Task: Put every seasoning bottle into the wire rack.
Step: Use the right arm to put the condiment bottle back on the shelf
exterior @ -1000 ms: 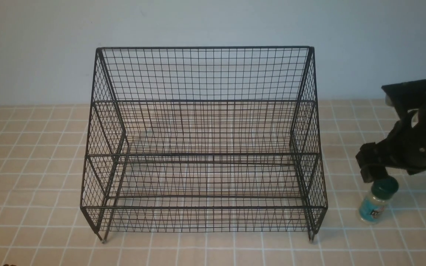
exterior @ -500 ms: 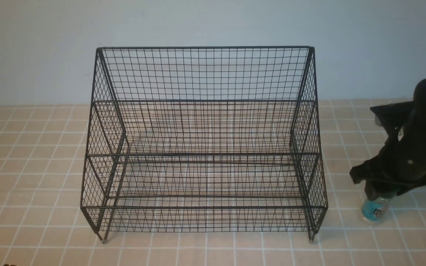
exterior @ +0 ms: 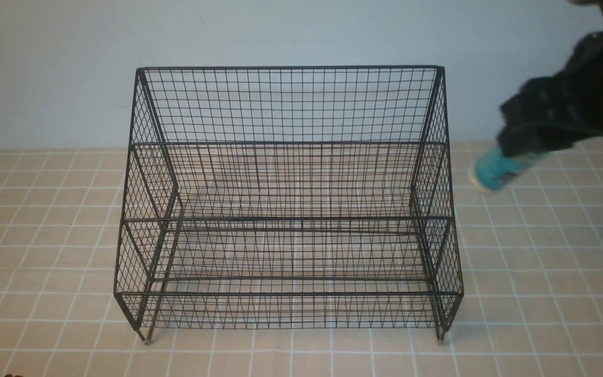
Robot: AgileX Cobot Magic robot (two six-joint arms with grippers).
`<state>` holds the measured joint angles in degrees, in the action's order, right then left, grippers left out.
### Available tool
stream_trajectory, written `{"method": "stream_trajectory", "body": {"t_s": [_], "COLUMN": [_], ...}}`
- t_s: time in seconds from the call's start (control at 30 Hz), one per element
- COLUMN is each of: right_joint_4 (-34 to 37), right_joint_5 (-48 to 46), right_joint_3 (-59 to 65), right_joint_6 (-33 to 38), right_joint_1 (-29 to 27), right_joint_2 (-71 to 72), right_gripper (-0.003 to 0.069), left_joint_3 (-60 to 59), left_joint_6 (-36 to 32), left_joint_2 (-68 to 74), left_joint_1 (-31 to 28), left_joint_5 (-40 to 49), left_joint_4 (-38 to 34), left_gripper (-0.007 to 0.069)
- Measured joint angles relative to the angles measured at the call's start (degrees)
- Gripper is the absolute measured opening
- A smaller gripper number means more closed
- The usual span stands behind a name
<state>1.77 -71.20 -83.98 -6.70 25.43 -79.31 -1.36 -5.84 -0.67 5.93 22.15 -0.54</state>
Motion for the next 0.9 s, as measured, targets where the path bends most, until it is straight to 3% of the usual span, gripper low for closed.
{"method": "stream_trajectory", "body": {"t_s": [0.1,0.23,0.9], "right_joint_4": [-1.77,-4.79,-5.87], "right_joint_5": [-0.76,-0.77,0.78], "right_joint_3": [-0.06,-0.06,-0.06], "right_joint_6": [-3.01,-6.28,-9.35], "right_joint_1": [7.0,11.34,11.83], "right_joint_2": [-1.31,-6.64,-24.92], "right_gripper": [0.0353,0.0353,0.0353], "left_joint_3": [0.0,0.0,0.0], "left_joint_6": [0.0,0.0,0.0], "left_joint_2": [0.0,0.0,0.0], "left_joint_1": [0.0,0.0,0.0], "left_joint_5": [0.0,0.0,0.0], "left_joint_4": [0.0,0.0,0.0], "left_gripper": [-0.0007,-0.0007,-0.0007]}}
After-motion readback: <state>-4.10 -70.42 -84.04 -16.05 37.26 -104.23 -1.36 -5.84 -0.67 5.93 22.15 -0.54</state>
